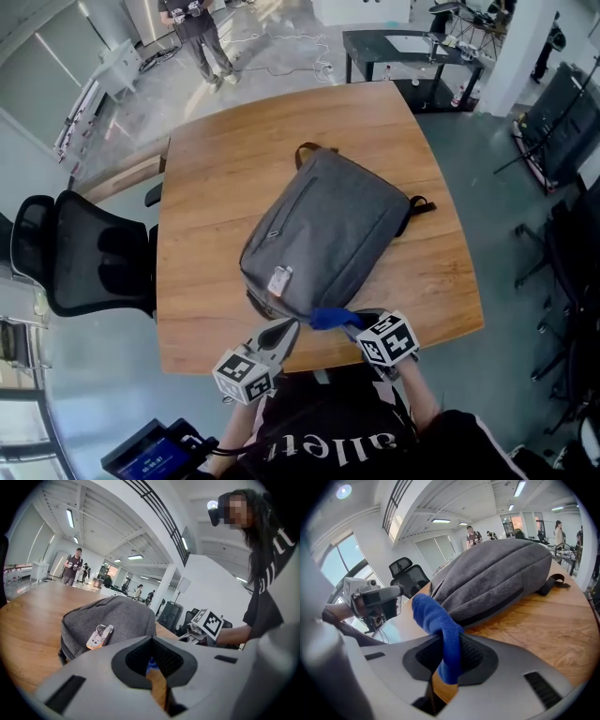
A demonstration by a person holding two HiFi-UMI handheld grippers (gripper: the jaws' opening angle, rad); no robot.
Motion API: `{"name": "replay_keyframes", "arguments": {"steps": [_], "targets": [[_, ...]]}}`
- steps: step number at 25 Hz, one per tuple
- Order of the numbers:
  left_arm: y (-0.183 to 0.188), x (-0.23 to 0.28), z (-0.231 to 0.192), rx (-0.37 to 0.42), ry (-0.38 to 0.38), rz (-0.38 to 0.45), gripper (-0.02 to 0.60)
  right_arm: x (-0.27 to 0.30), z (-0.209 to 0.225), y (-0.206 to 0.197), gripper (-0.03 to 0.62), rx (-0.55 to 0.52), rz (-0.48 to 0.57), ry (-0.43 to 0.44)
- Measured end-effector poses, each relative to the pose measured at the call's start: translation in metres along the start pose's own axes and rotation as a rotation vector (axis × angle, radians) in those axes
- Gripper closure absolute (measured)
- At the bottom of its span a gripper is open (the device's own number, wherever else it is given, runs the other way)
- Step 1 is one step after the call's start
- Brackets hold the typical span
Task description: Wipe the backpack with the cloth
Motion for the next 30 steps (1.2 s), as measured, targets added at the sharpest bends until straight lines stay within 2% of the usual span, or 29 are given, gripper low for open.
{"name": "replay_keyframes", "arguments": {"steps": [17, 30], "targets": [[0.018, 0.024, 0.005, -0.003, 0.012, -0.001, 0.583, -0.045, 0.122, 0.019, 0.516, 0.099, 0.062, -0.135], [0.022, 0.035, 0.007, -0.023, 0.014, -0.030, 0.583, -0.084, 0.235, 0.039, 0.516, 0.162, 0.052, -0.273]]}}
Point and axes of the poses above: the fingertips, and each gripper's own axes: x forward along the fingers, z to its right, y out of its top, the point moved 2 cm from there along -x, backward along the fingers, and after that the axes turned 15 degrees about -z, right-handed, at the moved point
